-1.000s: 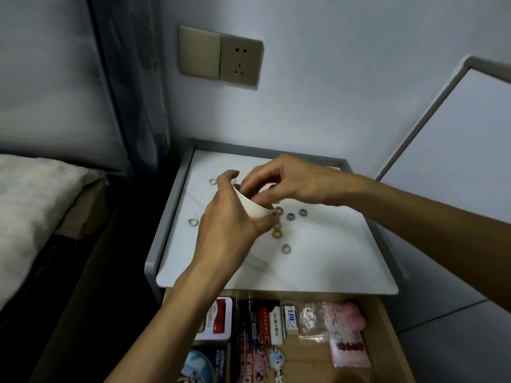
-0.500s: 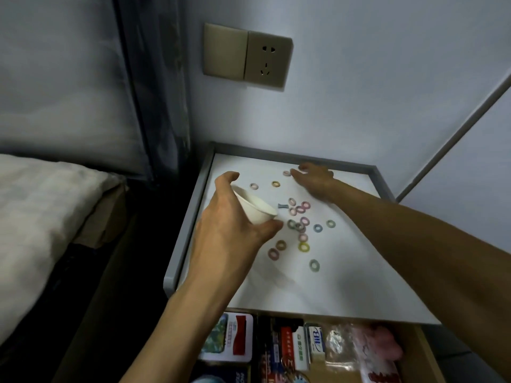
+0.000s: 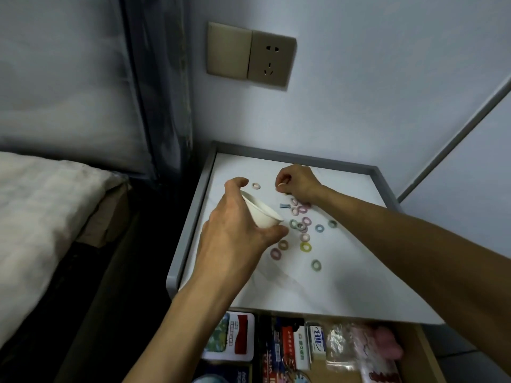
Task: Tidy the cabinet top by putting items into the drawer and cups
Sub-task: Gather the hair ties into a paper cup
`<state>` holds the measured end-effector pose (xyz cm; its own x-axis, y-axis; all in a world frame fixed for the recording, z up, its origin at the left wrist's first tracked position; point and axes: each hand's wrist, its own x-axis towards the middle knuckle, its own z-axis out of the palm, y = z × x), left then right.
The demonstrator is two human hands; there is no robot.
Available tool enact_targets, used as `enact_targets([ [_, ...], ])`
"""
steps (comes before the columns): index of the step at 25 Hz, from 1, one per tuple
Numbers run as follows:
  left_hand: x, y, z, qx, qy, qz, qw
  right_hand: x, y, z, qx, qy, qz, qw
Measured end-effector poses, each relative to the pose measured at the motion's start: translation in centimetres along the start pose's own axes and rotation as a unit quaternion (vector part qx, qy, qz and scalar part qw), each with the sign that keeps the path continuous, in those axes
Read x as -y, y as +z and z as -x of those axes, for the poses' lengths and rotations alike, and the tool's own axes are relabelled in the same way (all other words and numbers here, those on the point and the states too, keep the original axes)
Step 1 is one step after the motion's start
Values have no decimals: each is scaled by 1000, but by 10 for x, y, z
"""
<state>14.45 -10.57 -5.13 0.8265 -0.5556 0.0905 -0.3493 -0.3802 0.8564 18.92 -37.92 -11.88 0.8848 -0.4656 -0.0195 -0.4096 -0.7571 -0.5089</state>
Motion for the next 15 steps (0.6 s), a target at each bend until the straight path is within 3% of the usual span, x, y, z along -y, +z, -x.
enact_targets([
  [2, 1, 2, -1, 3, -2, 6, 1000, 4, -7, 6, 22, 23, 2, 999],
  [4, 0, 4, 0, 2, -1, 14, 1000, 19, -25, 19, 7, 35, -71, 997],
  [6, -2, 6, 1, 1, 4, 17, 1000, 44, -51, 42, -5, 4, -189, 982],
  [8, -2, 10, 2, -1, 9, 23, 1000, 75, -73, 77, 43, -52, -259, 964],
  [12, -5, 18, 0, 34, 26, 45, 998, 108, -86, 150, 186, -135, -154, 961],
  [15, -9, 17, 2, 32, 28, 54, 998, 99, -101, 162, 120, -107, -182, 970],
])
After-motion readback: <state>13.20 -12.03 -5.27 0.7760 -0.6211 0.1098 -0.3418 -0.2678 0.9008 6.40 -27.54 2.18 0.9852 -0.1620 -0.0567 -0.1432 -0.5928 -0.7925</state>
